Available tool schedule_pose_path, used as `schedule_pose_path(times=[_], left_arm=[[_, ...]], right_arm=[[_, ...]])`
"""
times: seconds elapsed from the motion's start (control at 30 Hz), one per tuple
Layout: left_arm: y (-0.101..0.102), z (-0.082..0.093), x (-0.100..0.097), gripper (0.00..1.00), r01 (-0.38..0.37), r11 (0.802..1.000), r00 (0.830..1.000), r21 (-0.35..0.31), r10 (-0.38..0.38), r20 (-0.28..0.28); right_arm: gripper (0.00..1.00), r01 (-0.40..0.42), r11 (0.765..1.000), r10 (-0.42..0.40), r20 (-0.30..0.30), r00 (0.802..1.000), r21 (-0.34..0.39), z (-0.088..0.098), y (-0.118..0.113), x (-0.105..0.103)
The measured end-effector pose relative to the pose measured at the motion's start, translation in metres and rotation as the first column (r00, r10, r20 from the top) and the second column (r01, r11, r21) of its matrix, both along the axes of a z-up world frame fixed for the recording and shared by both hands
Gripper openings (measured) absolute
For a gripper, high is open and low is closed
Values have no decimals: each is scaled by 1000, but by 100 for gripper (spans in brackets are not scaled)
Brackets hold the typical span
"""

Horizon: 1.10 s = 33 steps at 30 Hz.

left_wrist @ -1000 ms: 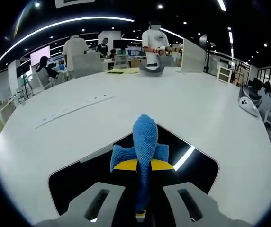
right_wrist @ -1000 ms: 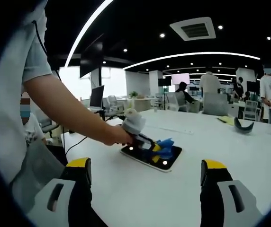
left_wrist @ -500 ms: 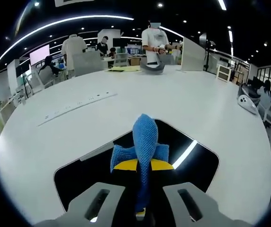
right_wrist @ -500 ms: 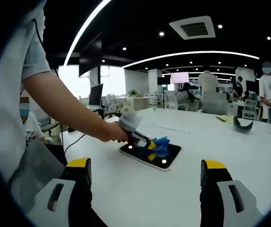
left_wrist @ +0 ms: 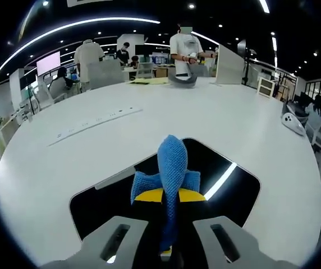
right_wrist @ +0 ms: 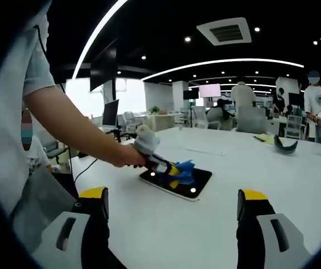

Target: Wipe the mirror surface with the cleaning cloth until all visible marks leave the cleaned area.

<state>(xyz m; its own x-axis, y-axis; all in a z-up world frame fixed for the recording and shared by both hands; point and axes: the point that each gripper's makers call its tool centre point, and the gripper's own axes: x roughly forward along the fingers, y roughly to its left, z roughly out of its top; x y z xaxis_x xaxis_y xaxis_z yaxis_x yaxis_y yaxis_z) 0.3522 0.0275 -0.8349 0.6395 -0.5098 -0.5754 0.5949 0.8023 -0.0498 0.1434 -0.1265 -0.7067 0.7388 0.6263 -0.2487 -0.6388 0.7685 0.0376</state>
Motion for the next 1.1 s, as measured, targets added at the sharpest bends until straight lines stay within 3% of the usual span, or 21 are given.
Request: schedule_pose_path(times=[1.1], left_arm=[[26, 0, -7, 5, -2, 1000, 1000, 14, 2, 11]], right_arm=[[92, 4, 1000, -4, -22, 1000, 13, -2, 0, 0]])
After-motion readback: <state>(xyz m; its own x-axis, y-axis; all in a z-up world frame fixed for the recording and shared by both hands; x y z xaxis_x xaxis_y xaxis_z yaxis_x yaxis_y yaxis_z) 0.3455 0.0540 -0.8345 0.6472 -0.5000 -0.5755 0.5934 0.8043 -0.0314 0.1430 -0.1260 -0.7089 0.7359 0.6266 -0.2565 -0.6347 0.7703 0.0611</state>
